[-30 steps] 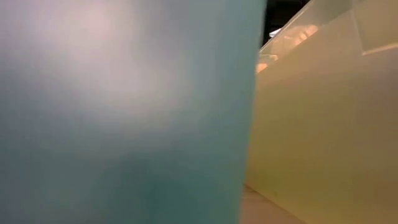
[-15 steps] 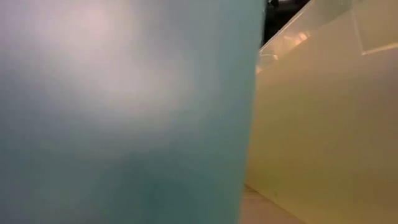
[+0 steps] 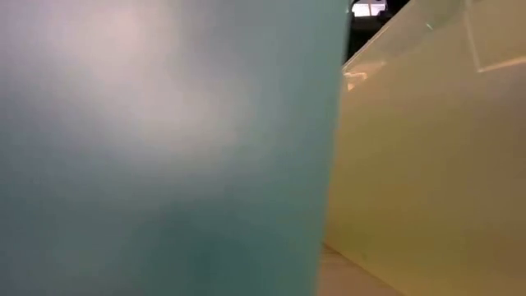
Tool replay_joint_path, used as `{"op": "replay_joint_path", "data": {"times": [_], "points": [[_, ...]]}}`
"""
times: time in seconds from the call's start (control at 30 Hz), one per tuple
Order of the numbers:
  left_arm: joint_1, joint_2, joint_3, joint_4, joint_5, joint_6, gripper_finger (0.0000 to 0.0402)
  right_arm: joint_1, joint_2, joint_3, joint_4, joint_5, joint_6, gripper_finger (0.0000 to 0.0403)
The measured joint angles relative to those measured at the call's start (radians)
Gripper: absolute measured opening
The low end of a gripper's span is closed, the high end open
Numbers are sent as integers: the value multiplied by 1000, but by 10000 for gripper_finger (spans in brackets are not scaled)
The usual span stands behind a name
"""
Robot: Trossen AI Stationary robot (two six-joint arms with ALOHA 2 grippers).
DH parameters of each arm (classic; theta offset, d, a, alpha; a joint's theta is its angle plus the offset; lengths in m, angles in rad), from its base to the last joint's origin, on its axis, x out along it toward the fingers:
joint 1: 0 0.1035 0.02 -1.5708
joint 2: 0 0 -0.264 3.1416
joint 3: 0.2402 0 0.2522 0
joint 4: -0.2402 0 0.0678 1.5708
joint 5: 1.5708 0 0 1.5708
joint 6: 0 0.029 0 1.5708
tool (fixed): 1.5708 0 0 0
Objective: Pick & Place USB Port
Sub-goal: Put the left light blue hdmi cable into the yellow bin
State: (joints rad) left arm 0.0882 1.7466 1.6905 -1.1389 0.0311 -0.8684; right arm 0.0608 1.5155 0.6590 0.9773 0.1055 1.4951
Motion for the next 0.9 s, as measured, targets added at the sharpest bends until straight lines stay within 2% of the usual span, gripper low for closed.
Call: {"op": "replay_joint_path", "data": {"times": [0.13, 0.23, 0.4, 0.6, 0.7, 0.77, 0.9], "points": [[-1, 0, 0, -14, -21, 1, 33, 0, 0, 0, 26, -3, -20, 113], [1, 0, 0, -8, 2, 14, 38, 0, 0, 0, 50, -19, -47, 30], [-5, 0, 0, -5, 29, 39, 81, 0, 0, 0, 37, -37, -32, 36], [-29, -50, -1, 3, 41, 69, 89, 1, -2, 0, 30, -60, -49, 26], [-33, -115, -1, -50, 43, 85, 90, 0, -7, 0, 27, -73, -44, 26], [-34, -180, 0, -110, 6, 85, 90, 3, -20, -2, 21, -90, -42, 26], [-33, -341, 0, -150, -133, 35, 91, 19, -63, -2, 15, -142, -33, 26]]}}
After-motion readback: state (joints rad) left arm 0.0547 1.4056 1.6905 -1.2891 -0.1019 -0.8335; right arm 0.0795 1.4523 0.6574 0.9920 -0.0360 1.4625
